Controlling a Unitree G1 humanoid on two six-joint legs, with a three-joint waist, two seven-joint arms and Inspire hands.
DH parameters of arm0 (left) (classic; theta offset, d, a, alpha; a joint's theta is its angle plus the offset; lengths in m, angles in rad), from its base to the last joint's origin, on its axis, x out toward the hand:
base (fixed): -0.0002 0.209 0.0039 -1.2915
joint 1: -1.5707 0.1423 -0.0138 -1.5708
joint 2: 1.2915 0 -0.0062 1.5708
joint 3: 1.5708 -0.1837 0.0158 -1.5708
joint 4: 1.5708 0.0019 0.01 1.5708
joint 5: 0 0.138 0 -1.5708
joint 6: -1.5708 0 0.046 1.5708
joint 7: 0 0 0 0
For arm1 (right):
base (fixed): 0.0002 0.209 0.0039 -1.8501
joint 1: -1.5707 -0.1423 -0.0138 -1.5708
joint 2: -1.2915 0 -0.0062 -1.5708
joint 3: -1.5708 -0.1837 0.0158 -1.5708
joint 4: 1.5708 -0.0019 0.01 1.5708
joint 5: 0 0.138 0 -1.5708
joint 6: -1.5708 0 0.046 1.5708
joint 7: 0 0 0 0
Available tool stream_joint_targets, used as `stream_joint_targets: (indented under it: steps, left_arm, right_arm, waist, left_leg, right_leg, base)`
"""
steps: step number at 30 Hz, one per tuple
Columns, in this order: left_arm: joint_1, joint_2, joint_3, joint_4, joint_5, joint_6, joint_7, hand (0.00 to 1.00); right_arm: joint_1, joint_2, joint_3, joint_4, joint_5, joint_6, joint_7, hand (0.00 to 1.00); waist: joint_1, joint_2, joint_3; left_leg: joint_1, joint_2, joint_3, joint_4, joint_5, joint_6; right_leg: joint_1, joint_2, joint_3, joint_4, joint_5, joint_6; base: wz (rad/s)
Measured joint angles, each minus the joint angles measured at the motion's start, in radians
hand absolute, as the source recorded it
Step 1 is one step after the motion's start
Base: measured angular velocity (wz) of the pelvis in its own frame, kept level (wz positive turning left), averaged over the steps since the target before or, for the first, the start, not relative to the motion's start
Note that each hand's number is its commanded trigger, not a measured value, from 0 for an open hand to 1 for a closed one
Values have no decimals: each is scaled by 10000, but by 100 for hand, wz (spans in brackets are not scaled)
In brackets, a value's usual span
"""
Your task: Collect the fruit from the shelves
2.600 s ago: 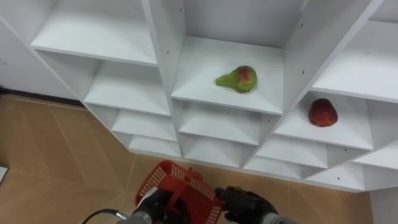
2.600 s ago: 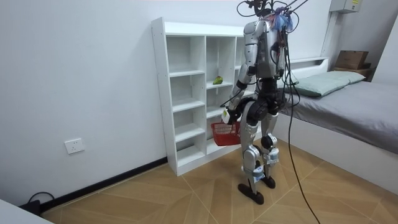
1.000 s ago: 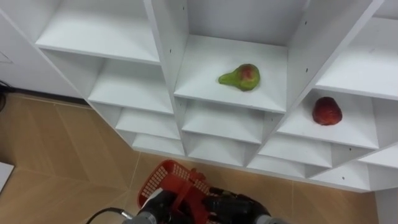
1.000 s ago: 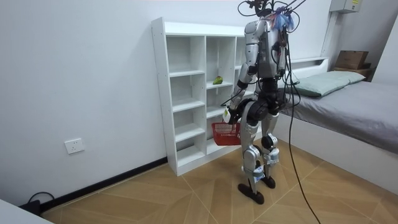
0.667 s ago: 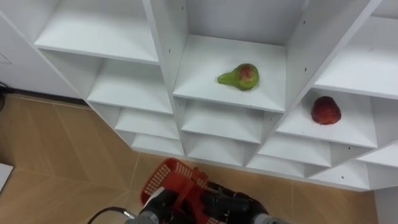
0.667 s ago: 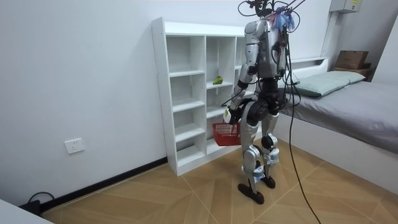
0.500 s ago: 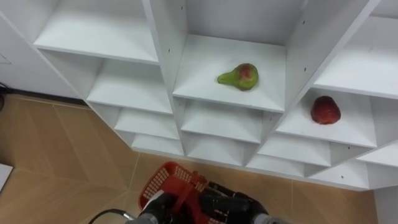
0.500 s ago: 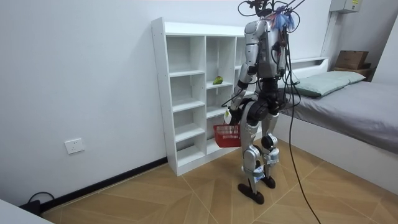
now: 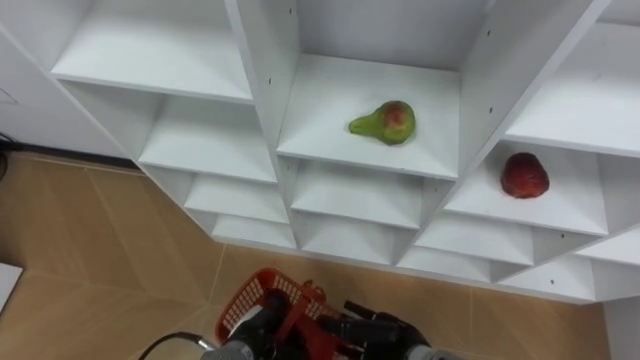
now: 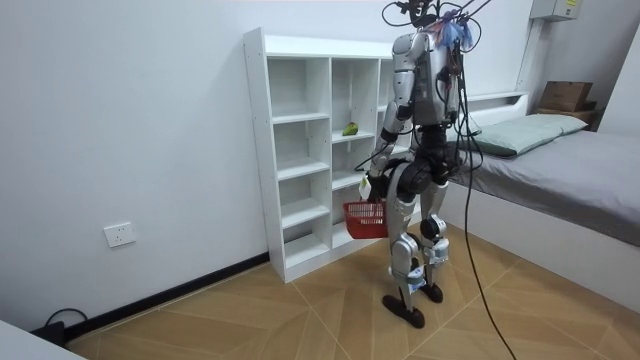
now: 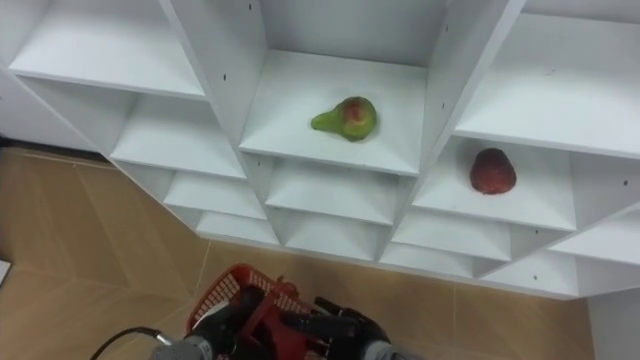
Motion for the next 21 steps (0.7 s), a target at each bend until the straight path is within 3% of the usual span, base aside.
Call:
stream_joint_targets:
  steps: [13,21]
  left_arm:
    - [-1,-15,-338,6,34,-9,197,100]
    - [-26,29,-317,206,-869,-14,44,100]
  right_arm:
    - [-12,-41,234,-2,-209,-40,-32,0]
    - [-218,-108,222,-186,-2687,-46,-112,0]
  waist:
    - [39,11,-8]
    - [48,-50,-45]
  left_leg:
    - [16,13,61,-2,0,0]
    - [43,17,79,27,0,0]
  right_leg:
    - [-18,46,-1,54,1,-1]
    - [-38,2,-3,147,1,-1]
  base:
    - [-1]
    - [0]
